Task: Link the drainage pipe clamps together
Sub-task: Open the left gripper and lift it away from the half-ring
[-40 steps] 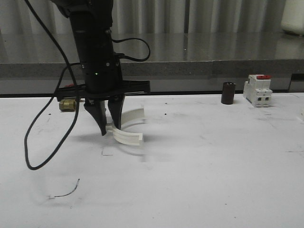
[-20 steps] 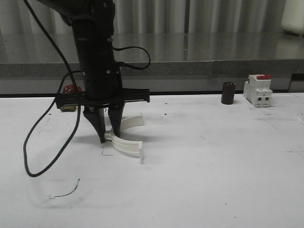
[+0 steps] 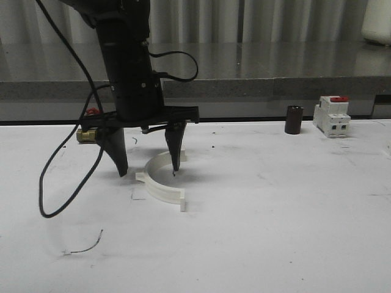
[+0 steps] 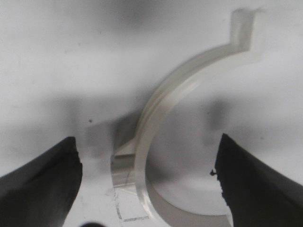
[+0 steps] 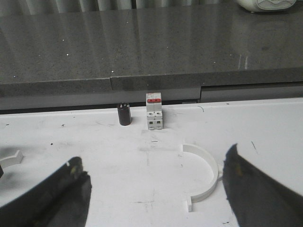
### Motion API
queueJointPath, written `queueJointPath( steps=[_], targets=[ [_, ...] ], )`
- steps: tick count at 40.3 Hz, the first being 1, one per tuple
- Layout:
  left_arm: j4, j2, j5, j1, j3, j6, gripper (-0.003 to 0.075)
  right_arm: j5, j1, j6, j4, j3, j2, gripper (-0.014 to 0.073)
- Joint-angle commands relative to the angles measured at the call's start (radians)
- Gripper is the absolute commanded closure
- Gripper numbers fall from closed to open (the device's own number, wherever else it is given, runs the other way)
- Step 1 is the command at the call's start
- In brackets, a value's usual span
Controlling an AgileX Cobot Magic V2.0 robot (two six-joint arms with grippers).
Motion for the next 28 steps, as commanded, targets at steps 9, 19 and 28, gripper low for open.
queueJointPath(
  steps=[9, 19, 28],
  targets=[
    [0.115, -0.224, 0.001, -0.006, -0.051, 0.132, 0.0214, -0.078, 0.004, -0.004, -0.008, -0.035, 0.017, 0.0003],
    [0.156, -0.338, -0.001, 0.012, -0.047, 0.177, 0.0718, -0.078, 0.004, -0.004, -0.008, -0.035, 0.017, 0.0003],
    [0.177, -0.455, -0.051, 0.088, 0.046, 0.179, 0.0740, -0.078, 0.004, -0.004, -0.008, -0.035, 0.017, 0.0003]
  ],
)
